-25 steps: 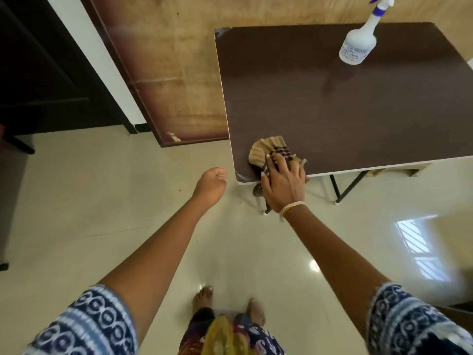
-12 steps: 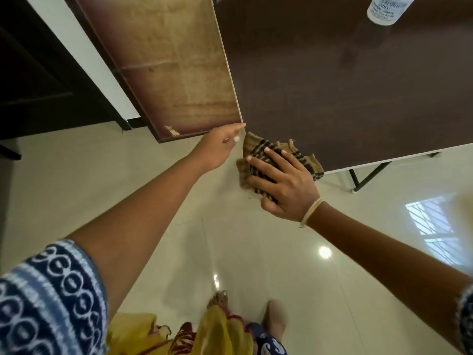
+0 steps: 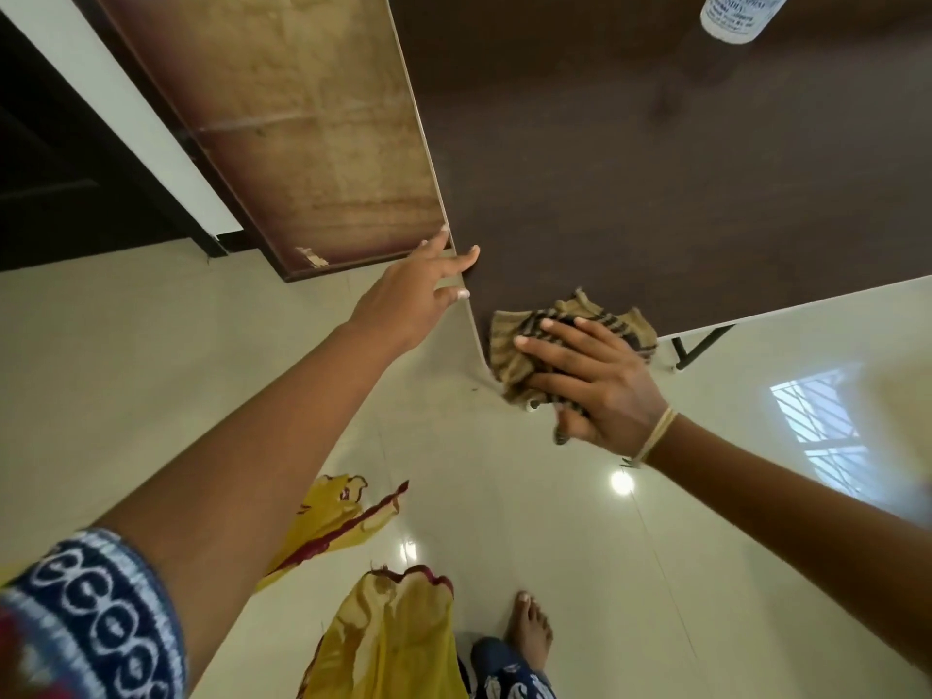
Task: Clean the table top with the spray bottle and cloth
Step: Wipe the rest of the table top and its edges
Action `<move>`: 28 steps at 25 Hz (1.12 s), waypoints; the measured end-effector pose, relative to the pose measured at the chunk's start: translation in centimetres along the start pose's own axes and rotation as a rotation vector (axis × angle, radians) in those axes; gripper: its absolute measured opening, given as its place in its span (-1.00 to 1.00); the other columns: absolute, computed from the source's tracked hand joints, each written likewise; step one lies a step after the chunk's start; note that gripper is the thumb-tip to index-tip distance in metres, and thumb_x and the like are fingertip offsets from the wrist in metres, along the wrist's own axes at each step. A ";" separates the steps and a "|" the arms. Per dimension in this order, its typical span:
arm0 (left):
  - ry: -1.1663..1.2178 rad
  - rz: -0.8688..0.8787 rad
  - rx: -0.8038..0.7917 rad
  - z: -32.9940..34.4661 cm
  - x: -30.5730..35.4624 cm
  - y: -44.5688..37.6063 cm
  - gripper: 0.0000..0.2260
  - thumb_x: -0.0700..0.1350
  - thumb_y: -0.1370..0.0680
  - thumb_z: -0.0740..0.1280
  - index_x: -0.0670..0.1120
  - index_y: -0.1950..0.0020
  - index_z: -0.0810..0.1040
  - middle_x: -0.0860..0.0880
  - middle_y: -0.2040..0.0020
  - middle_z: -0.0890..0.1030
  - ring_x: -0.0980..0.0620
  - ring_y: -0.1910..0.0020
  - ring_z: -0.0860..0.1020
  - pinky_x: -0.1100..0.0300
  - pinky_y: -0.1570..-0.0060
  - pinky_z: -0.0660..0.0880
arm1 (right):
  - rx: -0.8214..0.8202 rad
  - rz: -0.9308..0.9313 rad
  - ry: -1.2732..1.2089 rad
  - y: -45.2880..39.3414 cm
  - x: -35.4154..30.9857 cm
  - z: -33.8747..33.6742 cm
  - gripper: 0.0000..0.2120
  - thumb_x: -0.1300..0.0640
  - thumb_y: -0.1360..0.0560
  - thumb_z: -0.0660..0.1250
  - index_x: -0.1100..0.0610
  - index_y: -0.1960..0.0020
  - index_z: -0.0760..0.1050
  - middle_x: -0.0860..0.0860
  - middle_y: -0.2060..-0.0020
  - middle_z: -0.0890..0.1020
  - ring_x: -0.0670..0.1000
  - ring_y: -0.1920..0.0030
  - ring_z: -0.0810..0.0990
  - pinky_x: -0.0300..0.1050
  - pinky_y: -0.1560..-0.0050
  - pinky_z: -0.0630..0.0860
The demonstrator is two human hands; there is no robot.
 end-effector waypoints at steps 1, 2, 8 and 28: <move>-0.027 0.012 -0.003 -0.3 0.1 0.0 -0.55 -0.08 -0.61 0.30 0.14 -0.49 0.34 0.02 -0.61 0.07 0.00 -0.58 0.06 -0.01 -0.50 0.14 | -0.009 -0.004 0.006 -0.9 -1.2 0.8 -0.68 0.04 -0.54 0.19 0.07 -0.13 0.66 0.04 -0.37 0.50 0.18 -0.43 0.40 0.20 -0.42 0.30; -0.044 0.024 -0.003 -0.5 0.3 -0.1 -0.55 -0.08 -0.60 0.31 0.13 -0.48 0.35 0.05 -0.61 0.04 0.01 -0.58 0.05 -0.02 -0.49 0.15 | -0.018 0.002 0.014 -1.7 -2.3 1.5 -0.68 0.04 -0.54 0.19 0.06 -0.14 0.66 0.02 -0.38 0.50 0.19 -0.43 0.40 0.20 -0.42 0.30; -0.146 0.018 -0.076 -1.6 1.4 -0.8 -0.53 -0.08 -0.57 0.35 0.09 -0.47 0.37 0.06 -0.60 0.09 0.01 -0.59 0.03 -0.10 -0.51 0.12 | -0.030 -0.031 -0.086 -0.9 -0.7 0.1 -0.71 0.14 -0.46 0.24 0.16 -0.08 0.66 0.06 -0.31 0.56 0.16 -0.38 0.46 0.18 -0.40 0.36; -0.554 0.174 -0.100 5.1 8.7 -2.8 -0.46 0.05 -0.67 0.05 -0.10 -0.60 -0.01 -0.11 -0.62 -0.05 -0.08 -0.59 -0.05 -0.05 -0.54 0.00 | 0.828 0.802 -0.024 5.0 4.5 1.1 -0.70 0.18 -0.46 0.11 0.24 0.08 0.60 0.13 -0.17 0.64 0.13 -0.26 0.56 0.20 -0.39 0.31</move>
Point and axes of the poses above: each hand's wrist, its own y-axis away from the middle knuckle, its own z-axis out of the palm, x = y × z, the point moved 1 cm from there along -y, towards the middle knuckle
